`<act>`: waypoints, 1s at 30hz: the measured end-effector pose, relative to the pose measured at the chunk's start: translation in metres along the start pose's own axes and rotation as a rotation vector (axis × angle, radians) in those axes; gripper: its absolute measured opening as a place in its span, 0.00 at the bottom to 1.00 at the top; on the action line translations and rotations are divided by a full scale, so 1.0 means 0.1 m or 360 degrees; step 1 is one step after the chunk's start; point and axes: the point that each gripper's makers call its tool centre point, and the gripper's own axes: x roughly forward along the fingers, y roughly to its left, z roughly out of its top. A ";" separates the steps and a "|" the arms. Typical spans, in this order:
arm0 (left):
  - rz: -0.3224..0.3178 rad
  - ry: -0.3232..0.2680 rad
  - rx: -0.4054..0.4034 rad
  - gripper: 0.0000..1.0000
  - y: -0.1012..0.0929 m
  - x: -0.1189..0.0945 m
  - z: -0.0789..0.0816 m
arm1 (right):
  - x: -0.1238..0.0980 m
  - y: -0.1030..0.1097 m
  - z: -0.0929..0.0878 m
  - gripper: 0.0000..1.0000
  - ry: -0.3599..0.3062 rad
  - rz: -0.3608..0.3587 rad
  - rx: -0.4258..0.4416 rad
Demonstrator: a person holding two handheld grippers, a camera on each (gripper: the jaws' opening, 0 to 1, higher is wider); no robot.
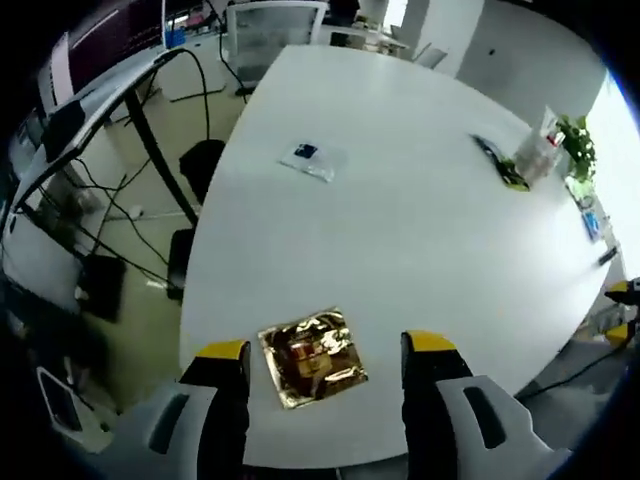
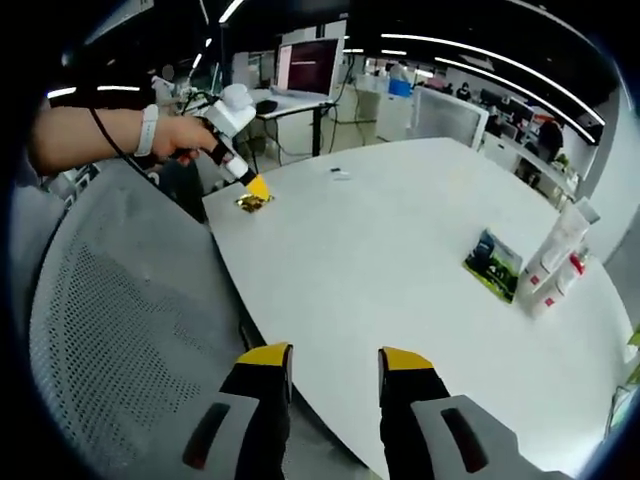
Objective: Arrange the skincare products in the storage area until every visible bottle or jar stands upright without overlapping.
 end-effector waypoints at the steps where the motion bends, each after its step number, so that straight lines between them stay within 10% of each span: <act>1: 0.0010 0.0020 0.0016 0.63 0.00 0.03 -0.02 | 0.00 0.00 0.00 0.29 0.0000 0.0000 0.0001; 30: 0.0010 -0.0014 0.0187 0.39 -0.05 0.16 -0.08 | 0.02 0.00 -0.03 0.28 0.0026 0.0006 0.0007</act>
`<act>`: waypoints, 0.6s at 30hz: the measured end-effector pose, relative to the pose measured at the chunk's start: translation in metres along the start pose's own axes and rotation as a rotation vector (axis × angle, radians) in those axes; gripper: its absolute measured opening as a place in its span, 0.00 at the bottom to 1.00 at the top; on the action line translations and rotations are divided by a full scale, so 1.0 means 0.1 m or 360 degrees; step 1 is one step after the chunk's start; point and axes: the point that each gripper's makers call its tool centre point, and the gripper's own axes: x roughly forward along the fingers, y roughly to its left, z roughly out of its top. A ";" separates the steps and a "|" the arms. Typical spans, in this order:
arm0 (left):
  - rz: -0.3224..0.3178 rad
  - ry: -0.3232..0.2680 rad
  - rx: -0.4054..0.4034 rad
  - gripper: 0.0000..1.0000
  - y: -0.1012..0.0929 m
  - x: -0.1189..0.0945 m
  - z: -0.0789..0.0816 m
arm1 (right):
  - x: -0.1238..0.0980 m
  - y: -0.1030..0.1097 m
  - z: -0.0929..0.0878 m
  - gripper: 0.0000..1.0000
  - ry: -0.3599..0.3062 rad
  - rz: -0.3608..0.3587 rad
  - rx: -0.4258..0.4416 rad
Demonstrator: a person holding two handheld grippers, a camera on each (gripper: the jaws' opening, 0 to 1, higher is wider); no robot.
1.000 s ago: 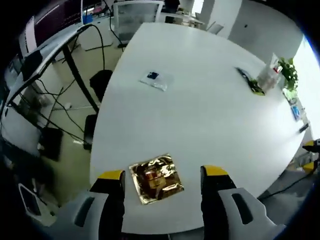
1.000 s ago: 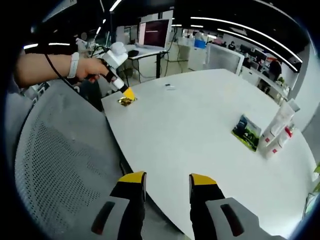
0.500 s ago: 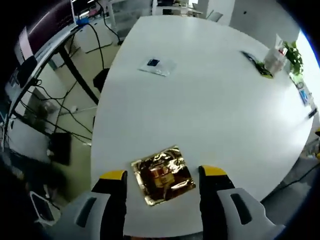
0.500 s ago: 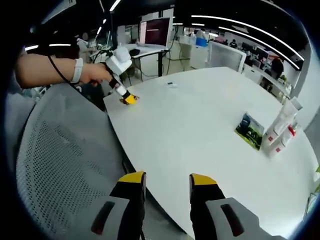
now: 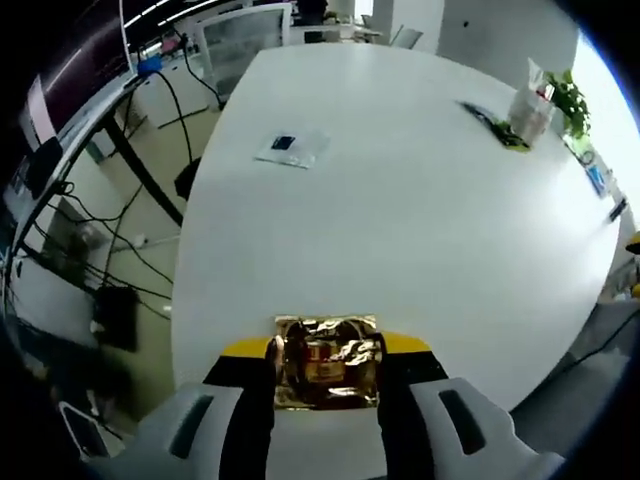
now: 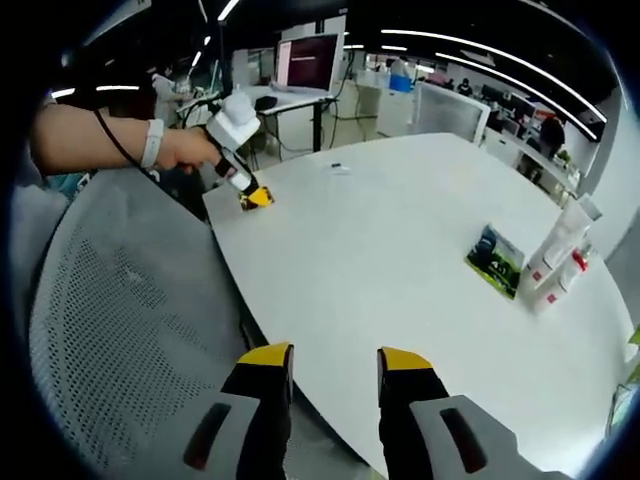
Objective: Arrange the skincare products in the storage area until every visible bottle or jar stands upright without overlapping.
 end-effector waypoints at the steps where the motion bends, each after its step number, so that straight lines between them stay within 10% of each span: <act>1: -0.0002 -0.0001 0.0000 0.39 0.00 0.00 0.00 | 0.00 -0.01 0.00 0.28 -0.0002 -0.0004 0.0001; 18: -0.0078 -0.0061 -0.0061 0.35 -0.12 -0.05 0.11 | -0.04 -0.09 0.04 0.28 -0.0045 -0.0054 0.0044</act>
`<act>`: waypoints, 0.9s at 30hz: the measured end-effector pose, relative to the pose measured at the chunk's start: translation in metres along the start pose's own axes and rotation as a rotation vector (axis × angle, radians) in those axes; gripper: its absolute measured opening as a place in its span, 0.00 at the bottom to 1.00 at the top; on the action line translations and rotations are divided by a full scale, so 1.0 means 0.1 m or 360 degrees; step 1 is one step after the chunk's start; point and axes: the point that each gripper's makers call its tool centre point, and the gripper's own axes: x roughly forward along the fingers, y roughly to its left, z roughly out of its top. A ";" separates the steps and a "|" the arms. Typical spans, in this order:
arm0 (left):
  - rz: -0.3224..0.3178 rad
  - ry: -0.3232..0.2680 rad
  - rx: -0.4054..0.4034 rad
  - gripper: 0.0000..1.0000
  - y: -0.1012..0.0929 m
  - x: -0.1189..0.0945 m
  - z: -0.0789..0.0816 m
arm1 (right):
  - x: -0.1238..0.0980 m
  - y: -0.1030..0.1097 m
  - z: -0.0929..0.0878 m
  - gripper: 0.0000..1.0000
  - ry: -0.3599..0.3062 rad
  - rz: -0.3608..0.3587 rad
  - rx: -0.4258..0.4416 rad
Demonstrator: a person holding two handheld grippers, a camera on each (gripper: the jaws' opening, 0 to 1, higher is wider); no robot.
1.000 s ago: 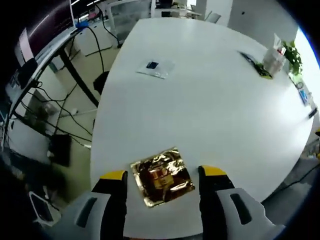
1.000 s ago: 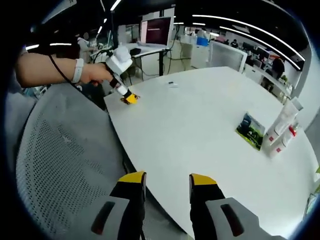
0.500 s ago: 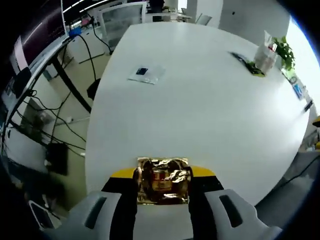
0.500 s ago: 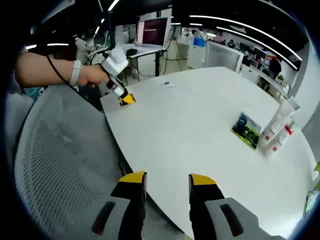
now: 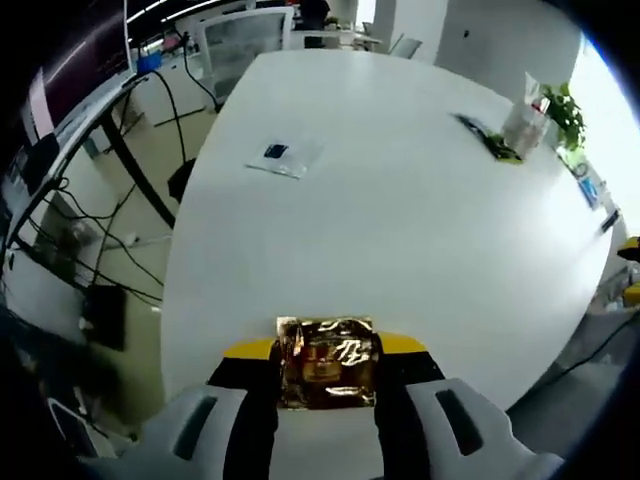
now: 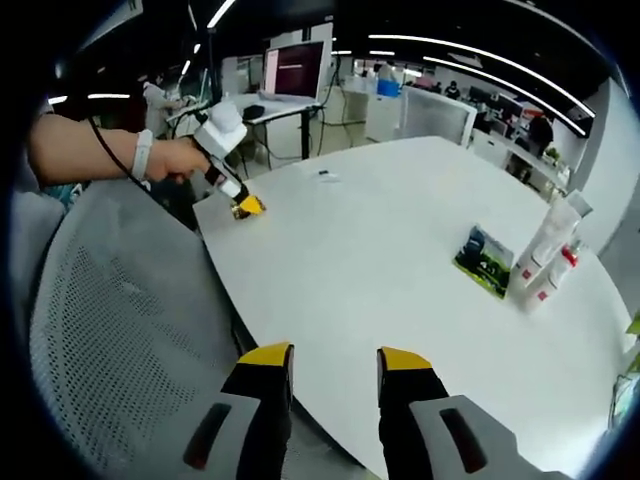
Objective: Arrange the skincare products in the storage area until every visible bottle or jar stands upright without overlapping.
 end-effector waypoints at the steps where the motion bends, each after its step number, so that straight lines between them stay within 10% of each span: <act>1: -0.0009 -0.0017 -0.0013 0.34 -0.01 -0.01 0.02 | 0.00 0.00 0.00 0.28 -0.0002 0.0001 -0.0002; 3: -0.0042 -0.0048 -0.0029 0.27 -0.05 -0.05 0.07 | 0.00 0.01 0.00 0.28 -0.0003 0.0005 -0.0004; 4: -0.0110 -0.0051 0.0005 0.04 -0.12 -0.11 0.10 | 0.00 0.01 0.01 0.28 -0.0002 0.0007 -0.0007; 7: -0.0113 -0.0102 -0.0020 0.02 -0.16 -0.18 0.16 | 0.01 0.02 0.00 0.28 -0.0001 0.0013 -0.0009; 11: -0.0201 -0.0035 -0.0105 0.30 -0.20 -0.16 0.10 | 0.01 0.02 0.00 0.28 -0.0003 0.0011 -0.0012; 19: -0.0021 -0.0188 -0.0145 0.41 0.47 -0.52 0.45 | -0.01 -0.01 0.01 0.28 -0.0015 -0.0013 0.0000; 27: -0.0021 0.0018 0.0051 0.59 0.65 -0.34 0.17 | -0.02 0.00 0.03 0.28 -0.0023 -0.0006 -0.0006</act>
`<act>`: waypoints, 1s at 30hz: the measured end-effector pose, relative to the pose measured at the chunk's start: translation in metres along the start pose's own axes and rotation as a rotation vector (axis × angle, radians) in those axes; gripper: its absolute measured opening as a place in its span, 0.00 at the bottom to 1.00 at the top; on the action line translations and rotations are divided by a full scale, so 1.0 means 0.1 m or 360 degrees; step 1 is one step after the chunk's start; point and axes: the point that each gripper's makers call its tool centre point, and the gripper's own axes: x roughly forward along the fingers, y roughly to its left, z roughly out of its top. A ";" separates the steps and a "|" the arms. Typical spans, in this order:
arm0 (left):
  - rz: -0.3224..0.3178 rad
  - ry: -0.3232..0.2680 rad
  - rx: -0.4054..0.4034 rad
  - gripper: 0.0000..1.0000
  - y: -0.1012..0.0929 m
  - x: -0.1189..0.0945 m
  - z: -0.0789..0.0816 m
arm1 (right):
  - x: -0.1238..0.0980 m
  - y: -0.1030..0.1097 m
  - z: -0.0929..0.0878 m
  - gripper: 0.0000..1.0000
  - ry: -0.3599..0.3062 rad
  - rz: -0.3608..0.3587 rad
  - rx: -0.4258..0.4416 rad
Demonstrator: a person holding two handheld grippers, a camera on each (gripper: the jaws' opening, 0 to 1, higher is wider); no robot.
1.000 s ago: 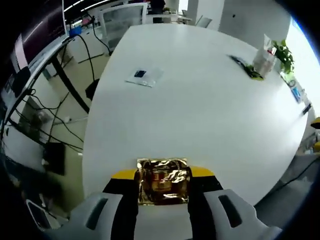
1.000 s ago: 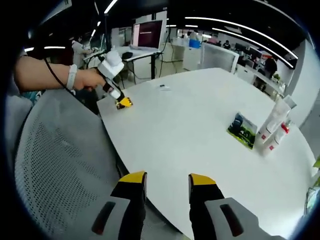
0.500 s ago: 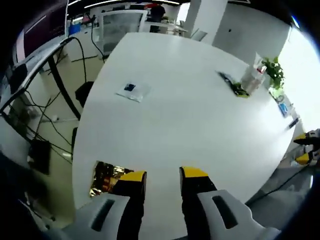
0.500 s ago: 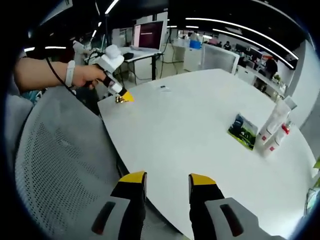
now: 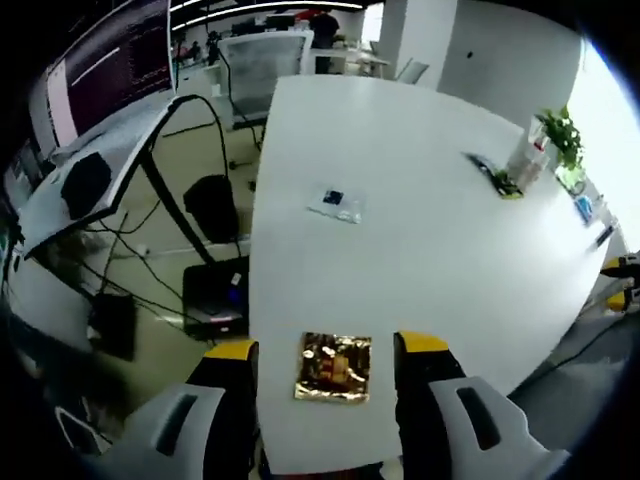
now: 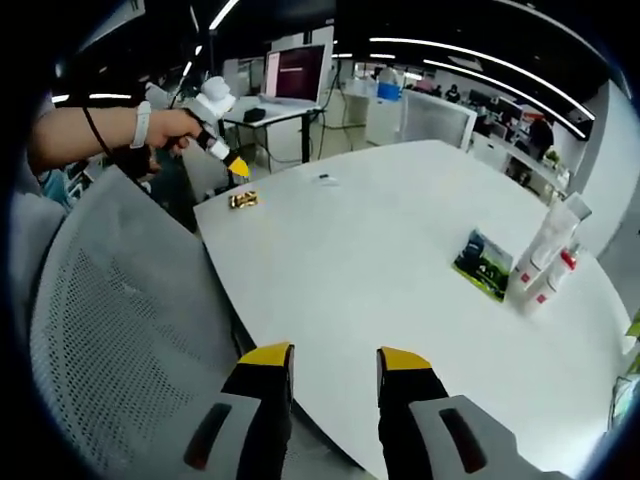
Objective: Arrange the skincare products in the storage area until every visible bottle or jar stands upright without overlapping.
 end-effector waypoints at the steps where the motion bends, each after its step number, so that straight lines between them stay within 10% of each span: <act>1: -0.0014 0.0028 0.0037 0.60 -0.04 0.05 -0.07 | 0.00 -0.01 0.00 0.28 -0.0006 -0.0004 0.0007; 14: -0.0023 0.0206 0.0299 0.54 -0.14 0.32 -0.36 | 0.00 -0.03 -0.01 0.28 -0.0004 -0.0008 0.0017; 30: -0.0057 0.0155 0.0294 0.33 -0.26 0.33 -0.32 | 0.00 -0.03 -0.01 0.27 0.0001 -0.0009 0.0020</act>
